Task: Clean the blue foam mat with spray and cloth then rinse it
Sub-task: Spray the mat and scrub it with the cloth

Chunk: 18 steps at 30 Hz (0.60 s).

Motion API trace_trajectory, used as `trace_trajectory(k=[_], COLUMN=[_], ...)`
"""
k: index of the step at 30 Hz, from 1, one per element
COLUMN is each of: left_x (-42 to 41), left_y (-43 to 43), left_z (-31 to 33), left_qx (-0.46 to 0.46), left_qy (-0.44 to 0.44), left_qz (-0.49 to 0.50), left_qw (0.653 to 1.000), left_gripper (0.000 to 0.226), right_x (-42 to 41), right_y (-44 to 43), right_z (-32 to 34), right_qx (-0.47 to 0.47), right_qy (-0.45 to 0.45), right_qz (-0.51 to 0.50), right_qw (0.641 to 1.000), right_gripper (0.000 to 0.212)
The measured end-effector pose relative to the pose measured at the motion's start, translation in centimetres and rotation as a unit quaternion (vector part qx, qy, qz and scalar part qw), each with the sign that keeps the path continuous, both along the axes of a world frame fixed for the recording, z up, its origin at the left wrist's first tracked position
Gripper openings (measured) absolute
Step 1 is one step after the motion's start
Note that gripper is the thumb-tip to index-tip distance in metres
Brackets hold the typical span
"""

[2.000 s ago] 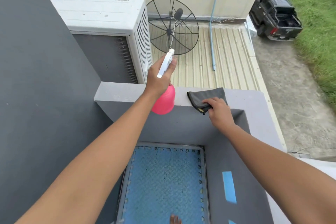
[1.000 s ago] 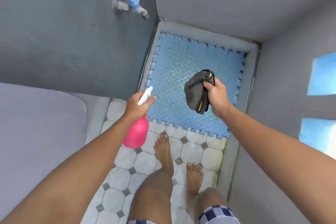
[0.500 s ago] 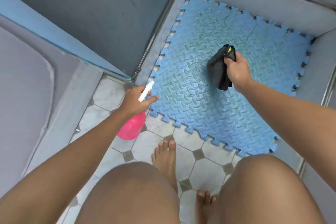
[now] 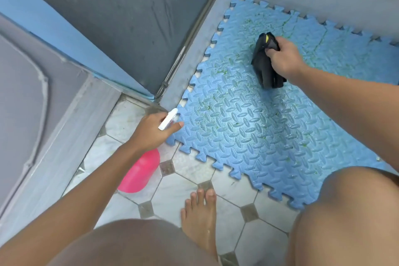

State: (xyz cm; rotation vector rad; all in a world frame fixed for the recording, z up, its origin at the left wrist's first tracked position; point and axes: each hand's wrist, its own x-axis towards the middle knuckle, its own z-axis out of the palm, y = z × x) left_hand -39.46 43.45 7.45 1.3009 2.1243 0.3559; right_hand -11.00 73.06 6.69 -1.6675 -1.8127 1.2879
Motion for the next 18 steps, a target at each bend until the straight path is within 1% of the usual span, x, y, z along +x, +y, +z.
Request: trace_trajectory(k=[1, 2, 4, 6, 7, 10, 13, 16, 18], left_x=[0.0, 0.0, -0.1, -0.5, -0.7, -0.9, -1.4, -1.3, -1.5], left_y=[-0.4, -0.7, -1.0, -0.9, -0.7, -0.4, -0.9, -1.6, -1.9], left_z=[0.1, 0.1, -0.3, -0.5, -0.5, 0.3, 0.0, -0.3, -0.5], left_qx=[0.004, 0.008, 0.009, 0.005, 0.003, -0.003, -0.024, -0.033, -0.016], left_qy=[-0.027, -0.040, -0.044, -0.050, -0.065, -0.146, -0.180, -0.176, -0.184], left_qz=[0.010, 0.014, 0.021, 0.035, 0.038, 0.024, 0.001, 0.002, 0.010], left_qw=[1.000, 0.999, 0.999, 0.998, 0.997, 0.989, 0.983, 0.984, 0.983], left_gripper=[0.049, 0.052, 0.064, 0.071, 0.069, 0.054, 0.040, 0.050, 0.056], right_x=[-0.3, -0.7, -1.3, -1.8, -1.9, -2.2, -3.0, -3.8, -4.1], right_y=[0.0, 0.2, 0.2, 0.1, 0.0, -0.5, -1.0, -1.6, -2.0], right_z=[0.2, 0.2, 0.2, 0.0, -0.3, -1.1, -1.2, -1.3, -1.6], right_qx=[0.004, 0.011, 0.029, 0.047, 0.055, 0.068, 0.071, 0.071, 0.068], right_qy=[-0.009, -0.019, -0.041, -0.052, -0.055, -0.064, -0.065, -0.064, -0.059], right_qz=[0.012, 0.021, 0.032, 0.032, 0.030, 0.023, 0.031, 0.049, 0.065], right_qw=[1.000, 1.000, 0.998, 0.997, 0.997, 0.995, 0.995, 0.994, 0.994], right_gripper=[0.026, 0.025, 0.023, 0.021, 0.021, 0.020, 0.020, 0.015, 0.009])
